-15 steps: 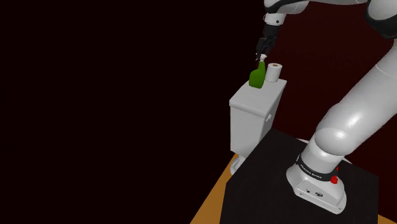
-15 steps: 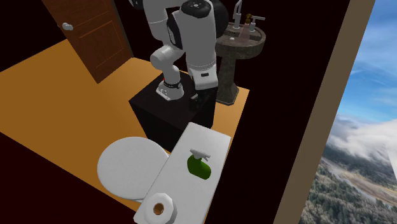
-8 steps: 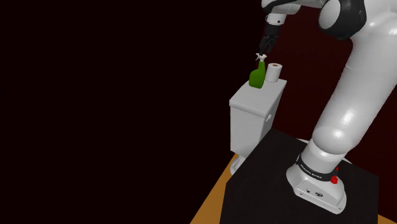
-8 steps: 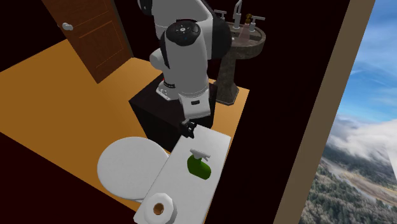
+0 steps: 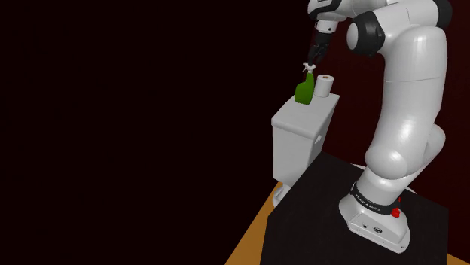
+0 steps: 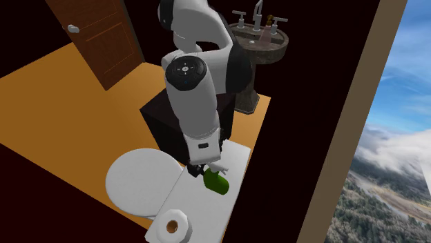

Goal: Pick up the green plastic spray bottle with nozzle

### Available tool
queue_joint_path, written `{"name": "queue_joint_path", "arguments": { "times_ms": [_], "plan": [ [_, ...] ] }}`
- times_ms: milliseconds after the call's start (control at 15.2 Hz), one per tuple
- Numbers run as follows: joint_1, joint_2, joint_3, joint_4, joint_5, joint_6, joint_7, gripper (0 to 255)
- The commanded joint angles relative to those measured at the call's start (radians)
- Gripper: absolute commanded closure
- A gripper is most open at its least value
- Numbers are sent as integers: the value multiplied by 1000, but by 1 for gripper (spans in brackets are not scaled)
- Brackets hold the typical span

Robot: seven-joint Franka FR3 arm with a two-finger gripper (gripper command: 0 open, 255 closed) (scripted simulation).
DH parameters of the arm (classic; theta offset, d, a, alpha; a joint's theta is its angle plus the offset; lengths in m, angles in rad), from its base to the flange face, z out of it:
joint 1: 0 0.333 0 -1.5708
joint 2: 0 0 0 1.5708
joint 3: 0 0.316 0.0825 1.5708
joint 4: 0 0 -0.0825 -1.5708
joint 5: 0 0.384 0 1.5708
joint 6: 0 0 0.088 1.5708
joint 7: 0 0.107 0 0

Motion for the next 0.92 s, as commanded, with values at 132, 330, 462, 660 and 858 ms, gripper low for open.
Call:
{"name": "queue_joint_path", "arguments": {
  "times_ms": [132,330,462,660,858],
  "plan": [
    [4,7,3,-45,6,50,-9,0],
    [7,8,4,-65,8,70,-12,0],
    [7,7,4,-65,7,69,-12,255],
    [7,6,4,-65,7,69,-12,255],
    [7,6,4,-66,7,70,-12,255]
  ]
}}
